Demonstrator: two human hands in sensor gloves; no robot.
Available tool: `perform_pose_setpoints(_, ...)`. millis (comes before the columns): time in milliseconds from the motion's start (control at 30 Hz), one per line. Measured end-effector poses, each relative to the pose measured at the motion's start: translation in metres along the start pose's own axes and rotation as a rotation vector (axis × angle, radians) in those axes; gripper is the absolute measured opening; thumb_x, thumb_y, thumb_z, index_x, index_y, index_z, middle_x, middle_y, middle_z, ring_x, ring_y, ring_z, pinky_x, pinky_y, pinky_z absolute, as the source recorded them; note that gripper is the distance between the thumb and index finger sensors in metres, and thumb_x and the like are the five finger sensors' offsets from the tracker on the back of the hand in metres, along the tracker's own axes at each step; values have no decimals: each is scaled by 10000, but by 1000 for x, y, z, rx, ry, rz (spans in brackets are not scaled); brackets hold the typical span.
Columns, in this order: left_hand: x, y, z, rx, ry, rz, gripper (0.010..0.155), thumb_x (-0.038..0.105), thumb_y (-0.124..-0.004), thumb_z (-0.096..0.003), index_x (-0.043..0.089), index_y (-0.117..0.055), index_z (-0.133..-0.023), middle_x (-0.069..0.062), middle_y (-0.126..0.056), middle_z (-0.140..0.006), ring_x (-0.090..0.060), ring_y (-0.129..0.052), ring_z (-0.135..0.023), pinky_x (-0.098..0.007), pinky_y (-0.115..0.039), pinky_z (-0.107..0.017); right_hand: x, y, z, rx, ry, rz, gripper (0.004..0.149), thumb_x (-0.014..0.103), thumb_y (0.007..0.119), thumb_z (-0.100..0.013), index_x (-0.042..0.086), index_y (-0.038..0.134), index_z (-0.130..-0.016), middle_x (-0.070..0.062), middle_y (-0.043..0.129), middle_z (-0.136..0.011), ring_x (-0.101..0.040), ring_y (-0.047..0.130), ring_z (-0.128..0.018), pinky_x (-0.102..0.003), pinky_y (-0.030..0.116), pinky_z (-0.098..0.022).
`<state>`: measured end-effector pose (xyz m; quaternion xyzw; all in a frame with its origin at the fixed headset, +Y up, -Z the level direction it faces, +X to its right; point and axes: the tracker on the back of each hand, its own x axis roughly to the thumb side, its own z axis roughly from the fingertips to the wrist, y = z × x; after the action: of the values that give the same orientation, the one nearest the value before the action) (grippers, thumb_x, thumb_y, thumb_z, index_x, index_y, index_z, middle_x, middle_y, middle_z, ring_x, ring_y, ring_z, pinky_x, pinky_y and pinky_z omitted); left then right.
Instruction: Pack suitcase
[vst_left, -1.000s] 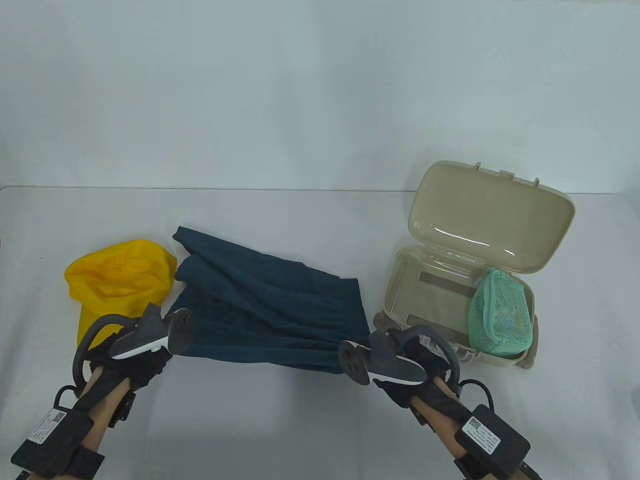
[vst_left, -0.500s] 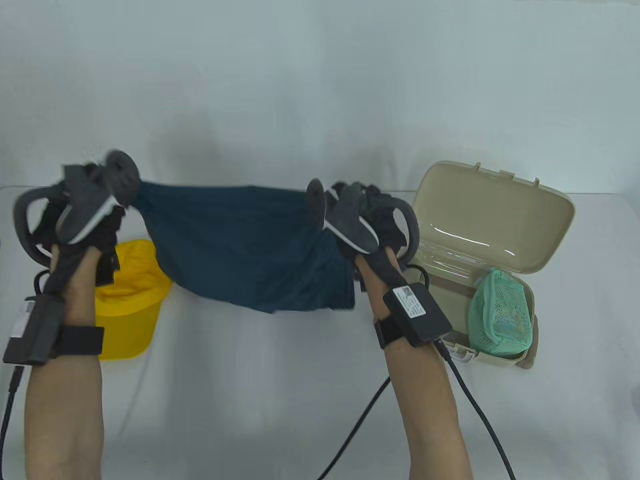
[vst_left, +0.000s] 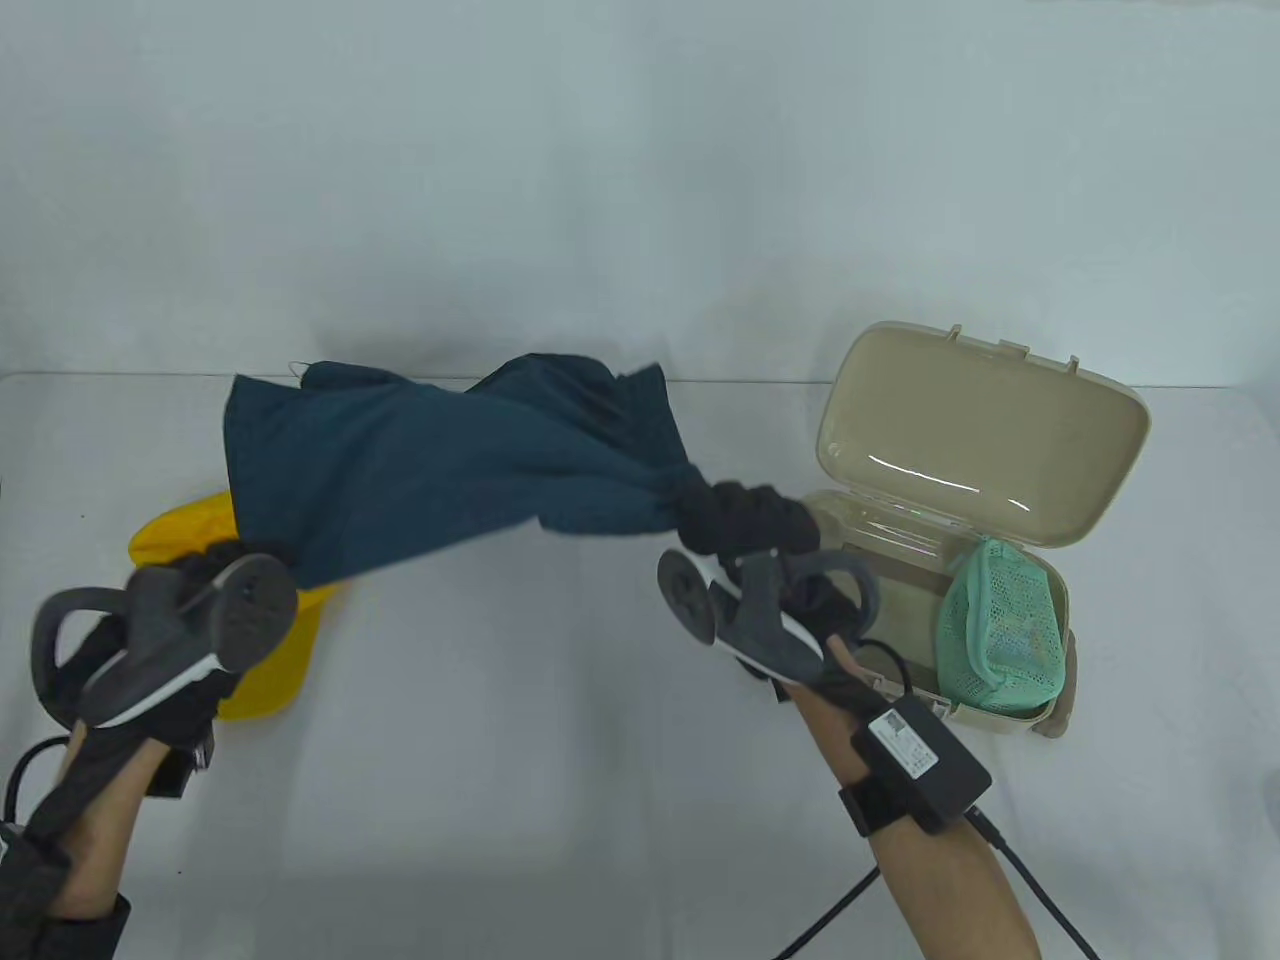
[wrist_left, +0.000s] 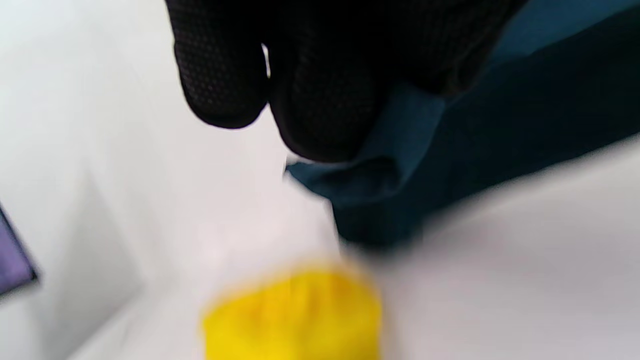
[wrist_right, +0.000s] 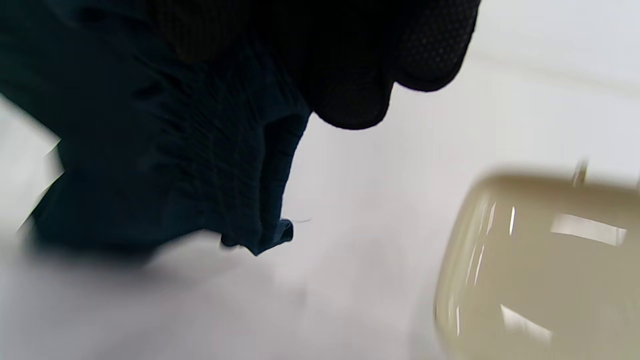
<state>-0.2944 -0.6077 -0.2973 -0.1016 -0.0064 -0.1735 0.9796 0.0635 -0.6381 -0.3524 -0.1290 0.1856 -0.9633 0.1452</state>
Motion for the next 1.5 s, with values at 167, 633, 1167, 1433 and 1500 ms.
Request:
perform_pose_setpoints(167,47,-90,-21,-314,-121,-239,437,381,-740,-488,358,-711,-923,103,-880,-833,-59,-1017,-591,-397,-814,-649,49,71,56,224,-301,200,423,483,708,-479,365,740,-883,112,913,-855,-148,964,-774,-398,817,-600)
perform_pose_setpoints(633,33,-108,-47,-399,-61,251,838,621,-712,-433,362,-349,-1143,-25,-472,-1228,-331,-635,-1125,-587,-619,-768,20,51,35,509,-189,-169,642,612,588,-481,259,655,-1012,-12,827,-989,-265,898,-868,-443,794,-605)
perform_pose_setpoints(1167,49,-138,-47,-638,-116,89,1107,683,-722,-374,238,1,-1083,-212,-59,-1178,-503,-230,-1110,-651,-485,-792,40,93,58,890,-334,-22,997,673,618,-447,87,175,-1122,-242,267,-1178,-504,487,-1087,-643,575,-714)
perform_pose_setpoints(1433,46,-93,-55,-469,-179,180,1026,679,-717,-388,290,-124,-1129,-119,-240,-1248,-440,-395,-1164,-653,-507,-788,26,68,26,777,-264,-197,937,687,586,-451,124,290,-1140,-194,406,-1195,-486,559,-1074,-610,602,-715)
perform_pose_setpoints(1500,46,-75,-66,-428,-166,179,1018,684,-701,-392,297,-109,-1125,-110,-231,-1249,-436,-371,-1167,-649,-494,-794,23,63,12,760,-233,-213,931,685,575,-455,122,293,-1140,-195,407,-1195,-491,558,-1072,-609,603,-714)
